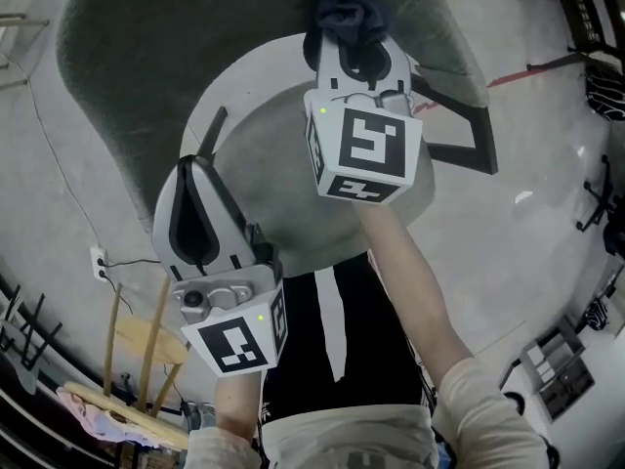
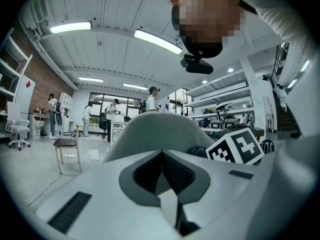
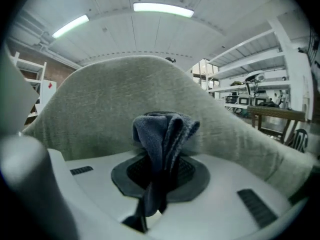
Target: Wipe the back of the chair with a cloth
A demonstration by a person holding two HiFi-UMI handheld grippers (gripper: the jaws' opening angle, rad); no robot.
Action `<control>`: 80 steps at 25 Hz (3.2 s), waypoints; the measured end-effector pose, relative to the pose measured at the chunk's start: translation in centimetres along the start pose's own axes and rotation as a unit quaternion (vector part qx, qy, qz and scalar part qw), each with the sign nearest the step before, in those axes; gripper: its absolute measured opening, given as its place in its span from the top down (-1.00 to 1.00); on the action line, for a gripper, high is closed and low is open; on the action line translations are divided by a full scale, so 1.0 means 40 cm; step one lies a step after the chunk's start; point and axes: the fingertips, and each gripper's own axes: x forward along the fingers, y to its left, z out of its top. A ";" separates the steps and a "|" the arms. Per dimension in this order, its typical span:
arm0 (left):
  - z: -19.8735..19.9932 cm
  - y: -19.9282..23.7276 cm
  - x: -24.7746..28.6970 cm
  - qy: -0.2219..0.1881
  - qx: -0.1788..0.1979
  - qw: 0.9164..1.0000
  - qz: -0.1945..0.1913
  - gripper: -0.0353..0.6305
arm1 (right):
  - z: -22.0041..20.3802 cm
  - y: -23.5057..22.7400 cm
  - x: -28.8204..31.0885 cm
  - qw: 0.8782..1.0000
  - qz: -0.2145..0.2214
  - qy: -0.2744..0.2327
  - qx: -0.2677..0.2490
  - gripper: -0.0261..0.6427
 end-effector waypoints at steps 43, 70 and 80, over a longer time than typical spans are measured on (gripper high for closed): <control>-0.011 -0.257 0.064 -0.006 0.012 0.994 -0.108 0.85 | 0.005 -0.308 -0.259 0.976 -0.211 -0.054 0.023 0.75; 0.822 -0.002 -0.315 -0.114 0.044 0.992 0.031 0.85 | 0.867 0.206 -0.760 0.969 0.192 -0.142 -0.063 0.75; 0.880 -0.064 -0.354 -0.149 0.053 0.987 0.003 0.85 | 0.779 0.218 -0.810 0.970 0.203 -0.117 -0.068 0.75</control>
